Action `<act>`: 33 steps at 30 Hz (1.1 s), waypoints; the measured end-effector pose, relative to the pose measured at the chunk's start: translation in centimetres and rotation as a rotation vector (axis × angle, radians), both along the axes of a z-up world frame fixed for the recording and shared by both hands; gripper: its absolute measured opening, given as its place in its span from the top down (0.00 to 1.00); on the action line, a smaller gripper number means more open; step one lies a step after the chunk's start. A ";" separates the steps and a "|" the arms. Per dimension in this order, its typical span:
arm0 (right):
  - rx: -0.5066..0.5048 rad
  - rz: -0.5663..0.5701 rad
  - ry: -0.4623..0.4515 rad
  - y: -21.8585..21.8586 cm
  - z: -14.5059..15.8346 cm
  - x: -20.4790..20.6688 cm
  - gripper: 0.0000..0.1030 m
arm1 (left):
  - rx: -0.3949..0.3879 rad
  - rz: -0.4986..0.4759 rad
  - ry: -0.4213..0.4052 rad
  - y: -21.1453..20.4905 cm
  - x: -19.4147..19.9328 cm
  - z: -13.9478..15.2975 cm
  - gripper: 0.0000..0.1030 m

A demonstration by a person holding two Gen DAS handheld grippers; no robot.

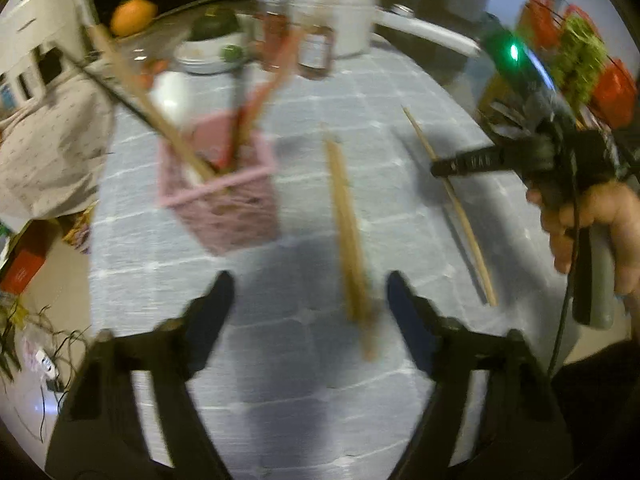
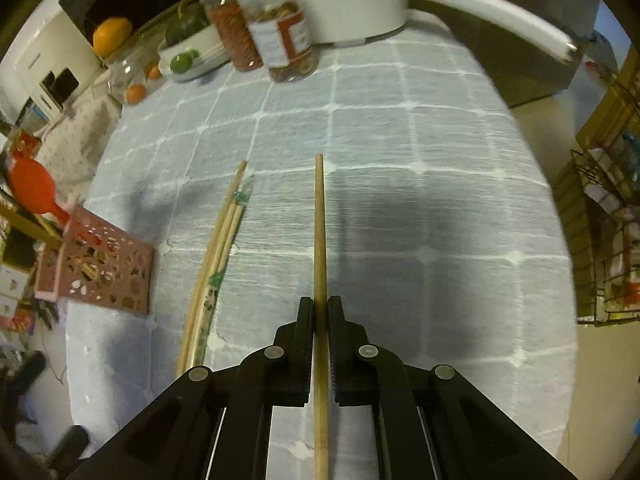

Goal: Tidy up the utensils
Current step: 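Grasp a green-printed wooden chopstick with the left tool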

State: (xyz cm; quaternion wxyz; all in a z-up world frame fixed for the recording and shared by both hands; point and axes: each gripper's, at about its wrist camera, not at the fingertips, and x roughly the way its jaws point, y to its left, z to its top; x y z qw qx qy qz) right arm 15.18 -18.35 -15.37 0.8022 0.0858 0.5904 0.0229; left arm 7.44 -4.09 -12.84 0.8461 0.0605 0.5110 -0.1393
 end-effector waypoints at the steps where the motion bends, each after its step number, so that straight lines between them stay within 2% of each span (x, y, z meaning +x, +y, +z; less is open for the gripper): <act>1: 0.004 -0.002 -0.010 -0.5 0.3 -0.6 0.93 | -0.007 -0.012 0.011 -0.5 -0.1 -0.3 0.58; 2: 0.007 -0.004 -0.018 -1.2 0.7 -1.1 0.93 | -0.025 -0.036 0.039 -1.4 0.1 -1.0 0.76; 4: 0.016 -0.011 -0.027 -2.1 1.2 -1.9 0.93 | -0.035 -0.055 0.076 -2.7 0.5 -1.9 0.88; 8: 0.031 -0.022 -0.037 -4.7 1.9 -3.4 0.93 | 0.008 -0.074 0.095 -6.0 2.0 -3.3 0.88; 13: 0.056 -0.049 -0.048 -7.9 2.6 -4.7 0.93 | 0.069 -0.014 0.088 -8.8 6.2 -4.7 0.88; 18: 0.093 -0.076 -0.060 -10.0 3.2 -5.2 0.93 | 0.115 0.081 0.110 -9.1 9.7 -5.7 0.88; 21: 0.114 -0.080 -0.075 -10.5 3.8 -5.3 0.93 | 0.149 0.095 0.111 -9.2 10.7 -6.1 0.87; 23: 0.123 -0.077 -0.082 -10.5 4.1 -5.1 0.93 | 0.176 0.101 0.109 -9.5 11.2 -6.3 0.83; 28: 0.131 -0.064 -0.081 -10.0 4.1 -4.9 0.93 | 0.201 0.119 0.104 -9.7 12.1 -6.3 0.81; 30: 0.130 -0.060 -0.078 -9.9 4.0 -4.9 0.93 | 0.213 0.129 0.097 -9.5 12.2 -6.3 0.77; 32: 0.127 -0.060 -0.077 -9.9 4.0 -4.9 0.93 | 0.229 0.134 0.088 -9.4 12.5 -6.4 0.67; 33: 0.128 -0.063 -0.076 -9.9 4.0 -4.9 0.93 | 0.231 0.135 0.087 -9.3 12.5 -6.5 0.67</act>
